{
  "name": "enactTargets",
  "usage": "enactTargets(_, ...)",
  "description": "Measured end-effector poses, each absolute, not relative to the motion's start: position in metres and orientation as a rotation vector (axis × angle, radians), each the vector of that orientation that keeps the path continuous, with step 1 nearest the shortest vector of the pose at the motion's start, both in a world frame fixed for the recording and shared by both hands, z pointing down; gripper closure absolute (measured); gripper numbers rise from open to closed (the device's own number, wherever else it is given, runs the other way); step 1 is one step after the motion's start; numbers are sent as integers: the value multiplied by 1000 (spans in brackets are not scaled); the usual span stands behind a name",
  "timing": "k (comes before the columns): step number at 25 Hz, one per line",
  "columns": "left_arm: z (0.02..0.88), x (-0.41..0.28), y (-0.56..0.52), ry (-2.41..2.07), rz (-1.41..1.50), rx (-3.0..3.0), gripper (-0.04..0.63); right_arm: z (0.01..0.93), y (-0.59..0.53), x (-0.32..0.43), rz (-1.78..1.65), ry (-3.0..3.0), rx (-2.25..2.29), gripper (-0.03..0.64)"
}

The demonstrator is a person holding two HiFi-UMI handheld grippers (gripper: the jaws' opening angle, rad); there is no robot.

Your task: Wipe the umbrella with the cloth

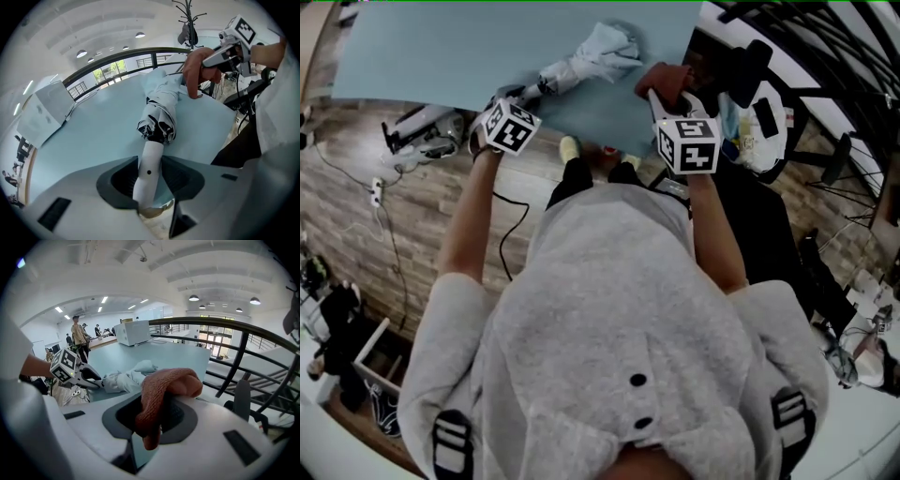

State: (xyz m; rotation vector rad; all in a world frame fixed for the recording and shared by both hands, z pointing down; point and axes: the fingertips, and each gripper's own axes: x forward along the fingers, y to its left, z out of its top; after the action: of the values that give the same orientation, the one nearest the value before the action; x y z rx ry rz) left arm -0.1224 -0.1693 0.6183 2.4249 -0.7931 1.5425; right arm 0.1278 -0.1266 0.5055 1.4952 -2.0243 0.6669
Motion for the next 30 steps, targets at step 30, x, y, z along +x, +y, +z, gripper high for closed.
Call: enactTargets(30,625,-77,-136,-663,1382,2301,443,568,-181,133,597,-1911,1376,535)
